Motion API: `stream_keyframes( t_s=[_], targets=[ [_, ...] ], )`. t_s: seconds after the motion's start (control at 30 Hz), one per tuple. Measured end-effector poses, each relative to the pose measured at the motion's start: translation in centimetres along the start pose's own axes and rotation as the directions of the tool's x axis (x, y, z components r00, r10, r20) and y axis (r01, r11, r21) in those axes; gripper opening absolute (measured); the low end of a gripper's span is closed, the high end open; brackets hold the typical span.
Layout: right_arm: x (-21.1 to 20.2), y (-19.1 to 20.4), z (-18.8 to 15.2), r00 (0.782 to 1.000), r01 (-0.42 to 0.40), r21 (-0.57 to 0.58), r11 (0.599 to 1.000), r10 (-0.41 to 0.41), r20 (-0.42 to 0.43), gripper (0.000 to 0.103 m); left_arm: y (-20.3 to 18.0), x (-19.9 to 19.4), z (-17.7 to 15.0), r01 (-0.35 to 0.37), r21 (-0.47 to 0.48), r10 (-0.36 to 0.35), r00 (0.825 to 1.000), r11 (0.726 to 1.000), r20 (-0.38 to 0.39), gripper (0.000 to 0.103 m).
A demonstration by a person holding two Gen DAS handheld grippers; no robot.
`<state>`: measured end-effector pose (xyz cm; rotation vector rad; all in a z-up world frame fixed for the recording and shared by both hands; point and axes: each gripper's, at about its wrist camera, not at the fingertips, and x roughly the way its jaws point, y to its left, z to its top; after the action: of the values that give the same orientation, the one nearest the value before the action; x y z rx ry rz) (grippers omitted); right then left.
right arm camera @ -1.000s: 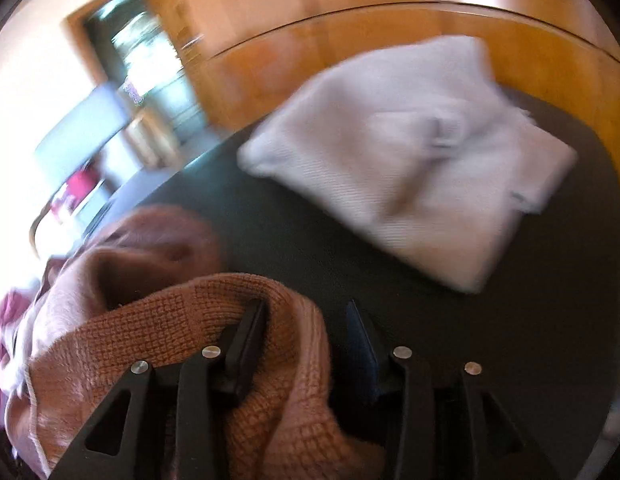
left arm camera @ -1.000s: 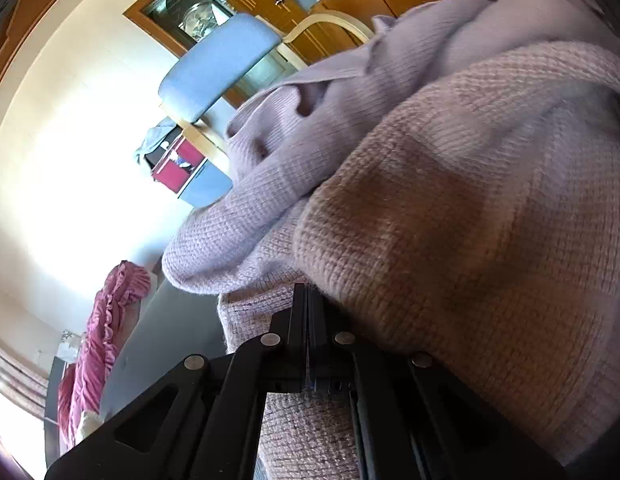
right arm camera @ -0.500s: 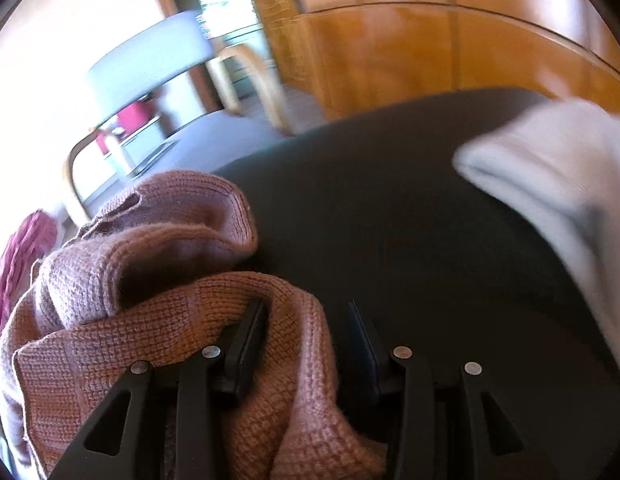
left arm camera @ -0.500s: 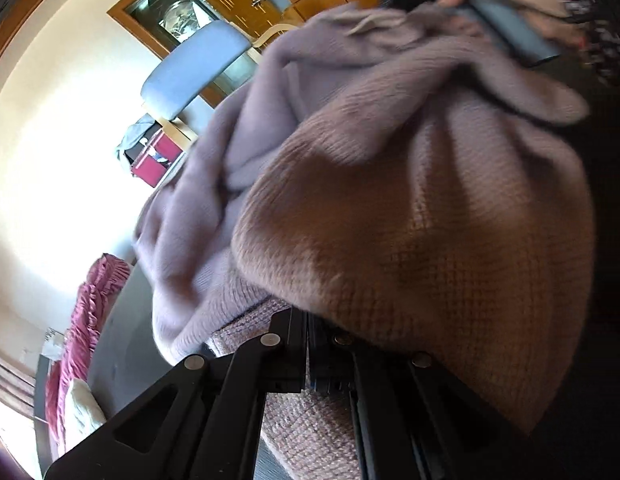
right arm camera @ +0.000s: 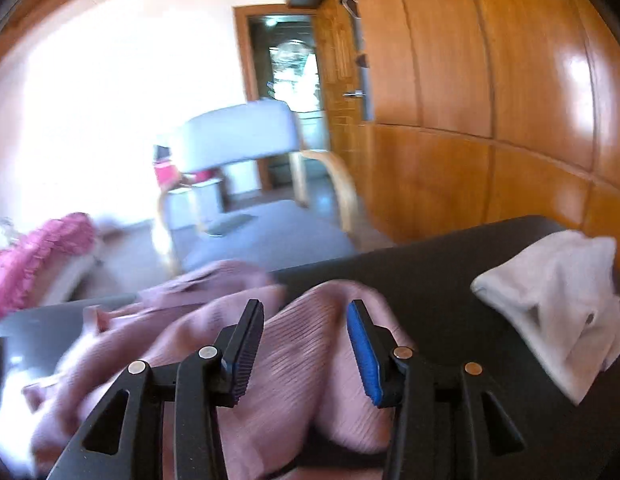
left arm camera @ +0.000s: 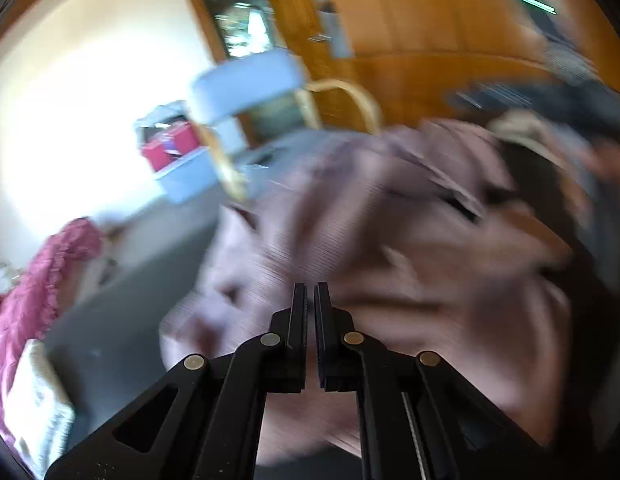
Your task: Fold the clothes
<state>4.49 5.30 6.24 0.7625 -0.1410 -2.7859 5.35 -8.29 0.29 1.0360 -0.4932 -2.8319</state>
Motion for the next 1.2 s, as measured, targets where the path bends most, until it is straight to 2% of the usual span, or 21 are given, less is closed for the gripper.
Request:
stream_keyframes(
  t_s=[0.1,0.17,0.27,0.37,0.5,0.57,0.6,0.63,0.67,0.73,0.77,1.0,1.2],
  targets=[
    [-1.4,2.1,-1.8,0.984,-0.160,-0.017,0.987,0.159,-0.078,0.044,3.2,0.6,1.7,-0.052,-0.065,0.054,0.998,0.997,0.031,0.005],
    [-2.8,3.5,-3.7,0.968,-0.219,-0.029,0.975,0.214,-0.132,0.044,4.1,2.0,2.7,-0.083,-0.061,0.085,0.996,0.995,0.036,0.005],
    [-5.0,6.3,-6.1,0.941,-0.295,-0.057,0.954,0.280,-0.188,0.044,3.5,5.2,3.8,-0.150,0.036,0.148,0.988,0.988,0.037,0.005],
    [-3.6,8.2,-7.1,0.911,-0.367,-0.091,0.926,0.338,-0.235,0.044,2.5,8.6,4.0,-0.225,0.169,0.225,0.974,0.960,0.021,0.005],
    [-3.4,11.0,-9.5,0.893,-0.397,-0.168,0.902,0.337,-0.297,0.044,2.4,14.3,3.5,-0.231,0.236,0.260,0.961,0.944,-0.096,0.005],
    [-2.4,12.7,-11.6,0.877,-0.409,-0.200,0.891,0.322,-0.357,0.045,2.9,16.8,2.1,-0.201,0.210,0.242,0.951,0.957,-0.194,0.004],
    [-2.0,13.4,-12.6,0.875,-0.405,-0.229,0.885,0.303,-0.378,0.045,3.4,17.3,1.5,-0.205,0.154,0.233,0.953,0.967,-0.194,0.002],
    [-1.7,13.8,-13.7,0.878,-0.396,-0.268,0.878,0.277,-0.391,0.046,3.8,17.3,1.2,-0.222,0.107,0.238,0.957,0.969,-0.168,0.002],
    [-1.7,14.2,-14.4,0.888,-0.387,-0.312,0.868,0.258,-0.381,0.048,4.0,17.3,1.0,-0.231,0.098,0.245,0.955,0.968,-0.169,0.002],
    [-2.5,14.8,-15.3,0.914,-0.361,-0.405,0.840,0.233,-0.331,0.049,4.0,17.2,0.6,-0.255,0.106,0.270,0.947,0.961,-0.172,0.002],
    [-2.6,14.9,-15.5,0.918,-0.357,-0.416,0.836,0.231,-0.324,0.049,3.9,17.1,0.5,-0.267,0.116,0.284,0.943,0.957,-0.173,0.002],
    [-2.2,11.9,-15.1,0.882,-0.419,-0.327,0.847,0.293,-0.370,0.050,4.0,16.6,-0.9,-0.316,0.135,0.338,0.921,0.939,-0.193,0.001],
    [-1.7,9.3,-14.7,0.842,-0.473,-0.259,0.842,0.346,-0.414,0.050,4.1,15.8,-1.7,-0.347,0.140,0.371,0.902,0.927,-0.222,0.000]
  ],
)
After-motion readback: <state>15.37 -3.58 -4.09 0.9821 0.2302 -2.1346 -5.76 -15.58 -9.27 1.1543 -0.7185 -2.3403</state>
